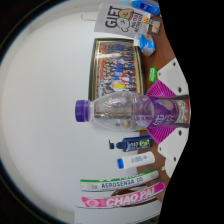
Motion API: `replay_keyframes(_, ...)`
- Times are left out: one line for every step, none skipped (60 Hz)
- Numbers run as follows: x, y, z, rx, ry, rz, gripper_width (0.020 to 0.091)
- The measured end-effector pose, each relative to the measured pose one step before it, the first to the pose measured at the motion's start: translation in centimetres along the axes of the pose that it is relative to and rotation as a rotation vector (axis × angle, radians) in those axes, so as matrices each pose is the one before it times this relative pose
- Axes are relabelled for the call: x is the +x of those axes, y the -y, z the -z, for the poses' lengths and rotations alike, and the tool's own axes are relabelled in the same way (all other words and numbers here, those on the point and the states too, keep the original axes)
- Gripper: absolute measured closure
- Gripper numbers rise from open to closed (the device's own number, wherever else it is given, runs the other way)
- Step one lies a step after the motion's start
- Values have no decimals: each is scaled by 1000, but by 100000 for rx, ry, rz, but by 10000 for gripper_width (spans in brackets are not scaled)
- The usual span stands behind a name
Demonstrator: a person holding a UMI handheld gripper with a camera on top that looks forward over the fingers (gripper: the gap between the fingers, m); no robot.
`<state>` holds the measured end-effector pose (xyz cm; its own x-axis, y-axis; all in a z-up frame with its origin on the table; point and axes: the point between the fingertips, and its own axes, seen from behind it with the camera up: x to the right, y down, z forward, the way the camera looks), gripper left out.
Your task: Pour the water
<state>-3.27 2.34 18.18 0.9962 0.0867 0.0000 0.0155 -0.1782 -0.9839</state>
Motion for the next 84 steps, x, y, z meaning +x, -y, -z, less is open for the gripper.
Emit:
replay_keyframes(194, -707, -157, -1035, 205, 486, 794)
replay_keyframes(141, -716, -176, -1088, 257, 251, 793)
replay_keyframes(106, -670, -159, -1033, 260, 17, 793)
replay_keyframes(96, -640, -148, -938, 273, -60, 793)
replay_keyframes(53, -587, -132, -809, 312, -199, 793)
replay_keyframes(-42, -685, -278, -120, -16, -127, 794)
replay_keyframes(139, -597, -77, -319, 417, -352, 794)
replay_keyframes(71, -456, -84, -586, 235, -448, 794)
replay_keyframes(76, -446, -88, -504, 136, -175, 793)
replay_keyframes(96, -416, -66, -437, 59, -12, 793)
replay_keyframes(119, -404, -83, -410, -87, 64, 793)
replay_keyframes(22, -394, -214, -319, -316, 133, 793)
replay_keyframes(107, -395, -83, -324, -158, 303, 794)
replay_keyframes(89, -385, -88, -269, -161, 325, 794)
replay_keyframes(12, -407, -121, -267, -223, 164, 794)
replay_keyframes(170, -404, -18, -478, -168, 259, 794)
replay_keyframes(28, -444, -121, -486, -217, 146, 794)
replay_keyframes(108, -455, -89, -667, -173, 173, 789)
replay_keyframes(79, -485, -77, -758, -266, 31, 789)
replay_keyframes(65, -514, -87, -832, -161, -58, 784)
replay_keyframes(-155, 105, 201, 351, 226, -241, 782)
replay_keyframes(93, 193, -16, 3232, 295, -85, 783)
replay_keyframes(80, -209, 220, -1348, -217, 431, 786)
replay_keyframes(-96, 103, 157, 807, 290, 83, 784)
replay_keyframes(18, -83, 13, 1095, 49, 318, 773)
replay_keyframes(5, 15, 13, -235, -400, 362, 765)
replay_keyframes(-17, 59, 16, 563, -126, 234, 745)
replay_keyframes(-24, -13, 3, 319, -8, 48, 736)
replay_keyframes(-23, -21, -30, 187, 45, -22, 725)
replay_keyframes(11, 49, -43, 197, -27, -96, 712)
replay_keyframes(18, 11, -43, 28, -34, -185, 702)
replay_keyframes(-14, -43, -57, -271, 35, -302, 685)
replay_keyframes(38, 3, 182, -341, 61, -283, 667)
replay_keyframes(9, -44, -125, -289, 15, -280, 651)
replay_keyframes(-3, -61, -68, -405, 21, -96, 636)
replay_keyframes(1, -36, -33, -484, 127, -36, 624)
replay_keyframes(-10, -63, -9, -586, 144, -59, 614)
replay_keyframes(-30, -165, 12, -958, 180, -313, 606)
replay_keyframes(-87, -321, 20, -1579, 277, -606, 594)
replay_keyframes(-65, -383, 49, -1967, 284, -811, 567)
replay_keyframes(-186, -358, 175, -1976, 183, -808, 529)
replay_keyframes(-77, -389, 121, -2253, 168, -759, 475)
replay_keyframes(-67, -332, 111, -1846, 235, -666, 424)
replay_keyframes(-65, -236, 165, -1493, 168, -626, 364)
replay_keyframes(-69, -128, 226, -1202, 14, -571, 305)
replay_keyframes(-51, -87, 242, -972, -96, -392, 250)
replay_keyframes(291, -183, 195, -774, -395, -150, 239)
replay_keyframes(-40, -35, 409, -868, -279, -33, 247)
replay_keyframes(9, -6, 401, -693, -463, 25, 254)
replay_keyframes(43, 32, 442, -576, -687, 69, 255)
replay_keyframes(-9, 101, 469, -428, -504, 93, 253)
replay_keyframes(26, 147, 502, -485, -211, 125, 249)
replay_keyframes(-62, 68, 539, -337, -809, 40, 249)
replay_keyframes(0, 42, 540, -668, -709, 63, 248)
replay_keyframes(64, -11, 588, -1060, -563, 12, 250)
replay_keyframes(-25, 43, 610, -791, -668, -90, 249)
replay_keyframes(-51, 65, 620, -653, -564, -43, 248)
replay_keyframes(-80, 83, 671, -632, -534, -44, 248)
replay_keyframes(-80, 70, 711, -668, -524, -110, 248)
replay_keyframes(-107, 55, 736, -704, -473, -273, 252)
replay_keyframes(-94, 79, 776, -681, -386, -328, 249)
replay_keyframes(-119, 100, 804, -542, -296, -317, 248)
replay_keyframes(49, 191, 896, -764, 104, -138, 251)
replay_keyframes(-247, 19, 842, -490, -495, -250, 250)
replay_keyframes(-150, -2, 862, -553, -364, -198, 249)
replay_keyframes(-166, -14, 889, -671, -349, -141, 250)
replay_keyframes(-163, -17, 914, -652, -317, -52, 249)
replay_keyframes(-131, -16, 939, -627, -293, 24, 246)
replay_keyframes(-107, -34, 931, -541, -351, 38, 246)
replay_keyframes(-83, 44, 942, -598, -313, 135, 247)
replay_keyframes(-126, -63, 982, -134, -341, 21, 247)
replay_keyframes(-156, 19, 930, -135, -215, 62, 251)
replay_keyframes(-191, 25, 920, 94, -134, 9, 251)
replay_keyframes(-193, 8, 914, 152, -58, -41, 248)
replay_keyframes(-205, -18, 888, 21, 2, 33, 247)
replay_keyframes(-157, -85, 873, -151, -51, 104, 249)
replay_keyframes(-177, -104, 833, -289, -115, 109, 249)
replay_keyframes(-148, -110, 833, -267, -121, 89, 248)
replay_keyframes(-116, 39, 751, -326, -35, 143, 248)
replay_keyframes(-166, -107, 787, -91, -18, 135, 249)
replay_keyframes(-100, -156, 809, -110, -159, 55, 250)
replay_keyframes(-48, -162, 703, -311, -386, 44, 253)
replay_keyframes(-64, -147, 619, -313, -404, 123, 251)
replay_keyframes(-78, -150, 627, -276, -244, 251, 248)
